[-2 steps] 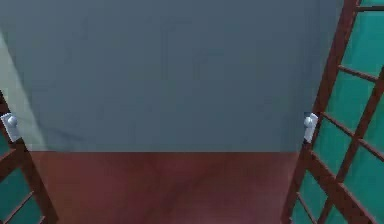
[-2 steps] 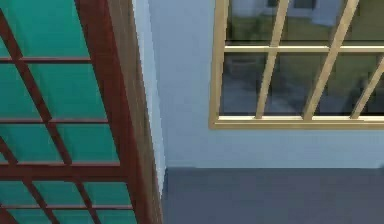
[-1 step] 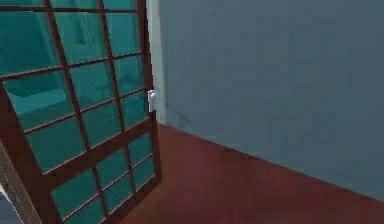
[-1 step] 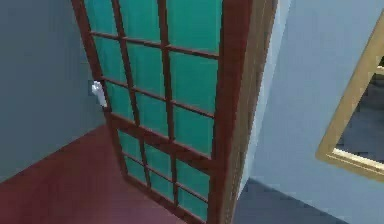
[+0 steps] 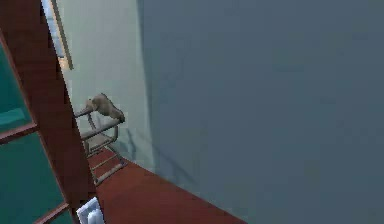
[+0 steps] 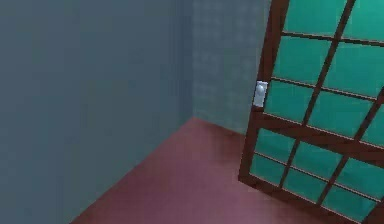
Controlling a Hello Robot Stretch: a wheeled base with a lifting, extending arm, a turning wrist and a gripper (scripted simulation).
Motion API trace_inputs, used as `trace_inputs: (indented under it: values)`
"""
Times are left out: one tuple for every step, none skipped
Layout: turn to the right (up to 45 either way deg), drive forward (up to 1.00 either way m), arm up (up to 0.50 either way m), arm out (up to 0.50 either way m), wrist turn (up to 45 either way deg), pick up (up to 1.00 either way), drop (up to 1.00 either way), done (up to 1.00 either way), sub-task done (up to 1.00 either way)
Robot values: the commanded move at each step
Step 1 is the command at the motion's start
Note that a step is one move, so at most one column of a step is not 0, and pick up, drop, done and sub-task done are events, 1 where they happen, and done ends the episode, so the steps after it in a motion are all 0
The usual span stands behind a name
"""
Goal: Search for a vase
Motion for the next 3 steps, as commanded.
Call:
trace_inputs:
  values:
    - [0.0, 0.60, 0.00, 0.00, 0.0, 0.00, 0.00, 0.00, 0.00]
    - [-45.0, 0.00, 0.00, 0.00, 0.0, 0.00, 0.00, 0.00, 0.00]
    - [-9.0, 0.00, 0.00, 0.00, 0.0, 0.00, 0.00, 0.00, 0.00]
